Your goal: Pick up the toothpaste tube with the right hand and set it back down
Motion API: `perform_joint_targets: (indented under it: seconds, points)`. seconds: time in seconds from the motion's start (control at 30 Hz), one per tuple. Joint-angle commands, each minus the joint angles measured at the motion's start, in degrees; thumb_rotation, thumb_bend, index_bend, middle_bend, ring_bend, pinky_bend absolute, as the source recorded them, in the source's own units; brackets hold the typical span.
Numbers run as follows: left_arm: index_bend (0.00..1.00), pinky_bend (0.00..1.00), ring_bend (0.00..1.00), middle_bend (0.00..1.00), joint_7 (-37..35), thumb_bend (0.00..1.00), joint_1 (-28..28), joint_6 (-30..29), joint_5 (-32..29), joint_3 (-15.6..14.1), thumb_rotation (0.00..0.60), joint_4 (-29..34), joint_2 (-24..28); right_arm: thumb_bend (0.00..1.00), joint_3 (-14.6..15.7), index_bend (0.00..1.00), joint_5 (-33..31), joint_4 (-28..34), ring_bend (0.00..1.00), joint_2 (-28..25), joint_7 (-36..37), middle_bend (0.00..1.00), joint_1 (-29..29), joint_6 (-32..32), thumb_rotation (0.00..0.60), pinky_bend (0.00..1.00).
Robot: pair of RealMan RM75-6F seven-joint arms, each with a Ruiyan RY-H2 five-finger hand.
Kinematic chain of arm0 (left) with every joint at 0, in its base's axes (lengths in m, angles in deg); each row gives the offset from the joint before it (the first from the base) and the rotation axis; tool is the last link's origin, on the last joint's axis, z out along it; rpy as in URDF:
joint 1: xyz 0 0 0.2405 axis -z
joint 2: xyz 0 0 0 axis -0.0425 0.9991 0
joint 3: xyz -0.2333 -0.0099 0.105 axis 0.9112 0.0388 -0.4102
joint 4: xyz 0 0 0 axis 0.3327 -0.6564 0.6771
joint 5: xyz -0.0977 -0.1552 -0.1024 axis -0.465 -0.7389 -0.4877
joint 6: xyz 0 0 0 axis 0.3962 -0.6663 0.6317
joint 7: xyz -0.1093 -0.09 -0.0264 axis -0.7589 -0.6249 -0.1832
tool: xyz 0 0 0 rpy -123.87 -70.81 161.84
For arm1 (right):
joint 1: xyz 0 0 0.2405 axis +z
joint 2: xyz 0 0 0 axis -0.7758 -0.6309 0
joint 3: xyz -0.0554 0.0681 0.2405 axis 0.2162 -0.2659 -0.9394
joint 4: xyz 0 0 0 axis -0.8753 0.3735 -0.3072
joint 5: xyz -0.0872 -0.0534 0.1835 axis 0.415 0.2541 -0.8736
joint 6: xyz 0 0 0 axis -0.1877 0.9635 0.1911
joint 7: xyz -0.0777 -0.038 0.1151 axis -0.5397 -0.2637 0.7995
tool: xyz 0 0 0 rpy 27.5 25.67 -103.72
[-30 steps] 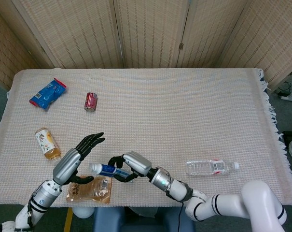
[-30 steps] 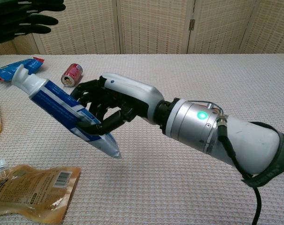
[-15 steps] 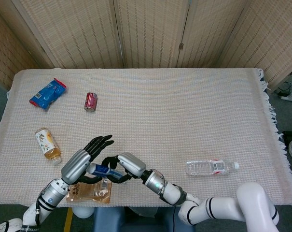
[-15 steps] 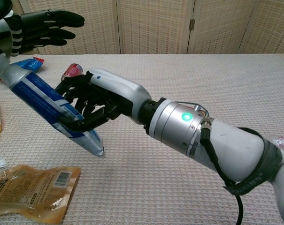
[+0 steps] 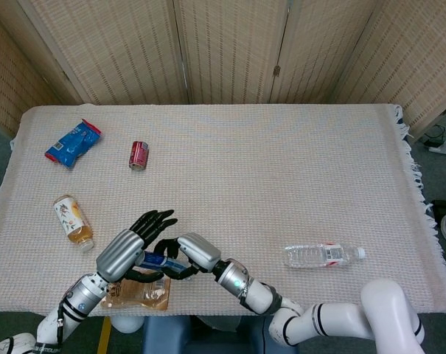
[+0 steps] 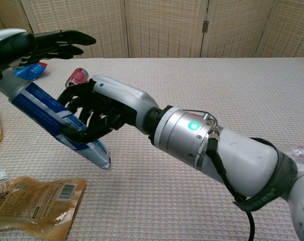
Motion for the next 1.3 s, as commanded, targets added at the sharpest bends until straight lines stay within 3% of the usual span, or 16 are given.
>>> perform_joint_targets:
  seconds: [0.03, 0.53, 0.8, 1.0, 1.3]
  points:
    - [0.04, 0.0, 0.0, 0.03, 1.3, 0.11, 0.0, -0.1, -0.1, 0.0, 0.001, -0.2, -0.1, 0.87, -0.1, 0.76, -0.1, 0.1, 0.63, 0.1, -0.1, 0.65, 0.0, 0.1, 0.6, 0.49]
    - [0.04, 0.0, 0.0, 0.03, 5.3, 0.11, -0.5, -0.4, -1.0, -0.1, 0.001, -0.3, -0.5, 0.87, -0.3, 0.76, -0.3, 0.1, 0.63, 0.2, -0.8, 0.65, -0.2, 0.8, 0.6, 0.49]
    - [0.04, 0.0, 0.0, 0.03, 0.1, 0.11, -1.9, -4.6, 0.5, 0.4, 0.001, 0.0, 1.2, 0.87, 1.2, 0.76, -1.4, 0.1, 0.63, -3.2, -4.9, 0.65, -1.2, 2.4, 0.6, 0.49]
    - [0.04, 0.0, 0.0, 0.03, 0.0, 0.11, -3.1, -6.6, 0.8, 0.3, 0.001, -1.5, 2.0, 0.87, 1.9, 0.75, -5.4, -1.0, 0.59, -8.4, -17.7, 0.6, -0.6, 6.7, 0.6, 0.47]
    - [0.04, 0.0, 0.0, 0.03, 1.6, 0.11, -4.3, -6.4, -0.7, -0.4, 0.001, -2.0, 2.4, 0.87, 1.1, 0.56, -15.3, -3.9, 0.45, -9.6, -40.0, 0.45, 2.2, 10.2, 0.6, 0.33]
